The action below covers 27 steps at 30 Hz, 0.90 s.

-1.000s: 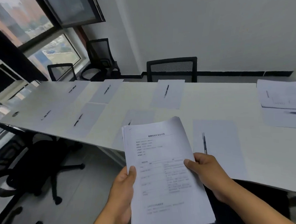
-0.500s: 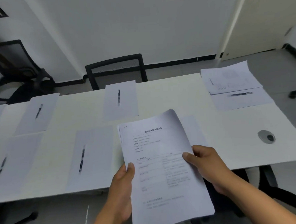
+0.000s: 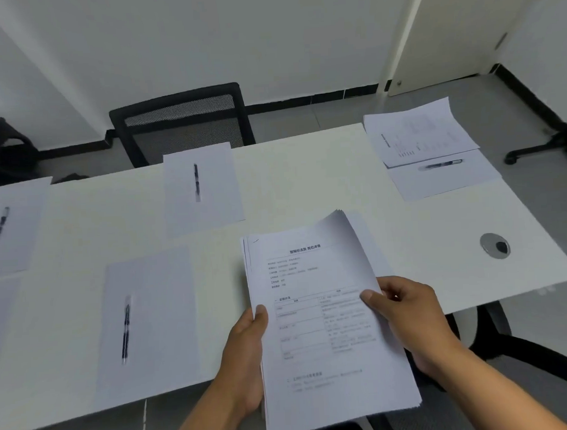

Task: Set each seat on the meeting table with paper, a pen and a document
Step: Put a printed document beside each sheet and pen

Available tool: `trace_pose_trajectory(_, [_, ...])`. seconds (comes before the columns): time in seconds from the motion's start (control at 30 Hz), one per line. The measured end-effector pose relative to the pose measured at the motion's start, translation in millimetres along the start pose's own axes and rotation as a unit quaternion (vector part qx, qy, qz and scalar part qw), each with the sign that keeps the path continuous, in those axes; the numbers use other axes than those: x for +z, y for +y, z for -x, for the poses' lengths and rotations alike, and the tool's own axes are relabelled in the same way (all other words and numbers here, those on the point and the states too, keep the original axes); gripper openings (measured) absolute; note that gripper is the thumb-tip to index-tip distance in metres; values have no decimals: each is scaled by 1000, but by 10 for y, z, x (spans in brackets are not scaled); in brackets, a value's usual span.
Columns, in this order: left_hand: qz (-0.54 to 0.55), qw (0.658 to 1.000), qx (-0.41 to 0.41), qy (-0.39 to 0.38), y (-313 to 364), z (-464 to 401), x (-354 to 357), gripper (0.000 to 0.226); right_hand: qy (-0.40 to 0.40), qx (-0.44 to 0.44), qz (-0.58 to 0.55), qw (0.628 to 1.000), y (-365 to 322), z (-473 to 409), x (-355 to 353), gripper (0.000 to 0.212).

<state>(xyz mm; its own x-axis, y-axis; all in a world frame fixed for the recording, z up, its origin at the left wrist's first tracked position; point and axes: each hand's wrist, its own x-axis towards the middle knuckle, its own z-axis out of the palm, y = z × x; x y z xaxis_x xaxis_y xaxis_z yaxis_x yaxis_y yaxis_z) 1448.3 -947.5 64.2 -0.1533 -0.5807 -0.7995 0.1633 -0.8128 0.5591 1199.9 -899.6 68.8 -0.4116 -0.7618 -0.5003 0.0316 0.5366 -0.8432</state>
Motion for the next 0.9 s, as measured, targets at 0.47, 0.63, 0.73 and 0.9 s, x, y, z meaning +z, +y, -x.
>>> trace_pose_trajectory(0.47, [-30, 997, 6, 75, -225, -316, 195, 30, 23, 12, 74, 997, 417, -594, -278, 28])
trace_pose_trajectory(0.63, [-29, 996, 8, 79, -219, -313, 133, 31, 52, -7, 109, 993, 474, -841, -513, 28])
trace_pose_trajectory(0.73, [-28, 996, 17, 87, -189, -305, 51, 31, 83, -9, 136, 987, 500, -1069, -709, 26])
trace_pose_trajectory(0.9, [-29, 990, 23, 133, -175, -297, -66, 30, 131, 0, 181, 975, 512, -1439, -1051, 30])
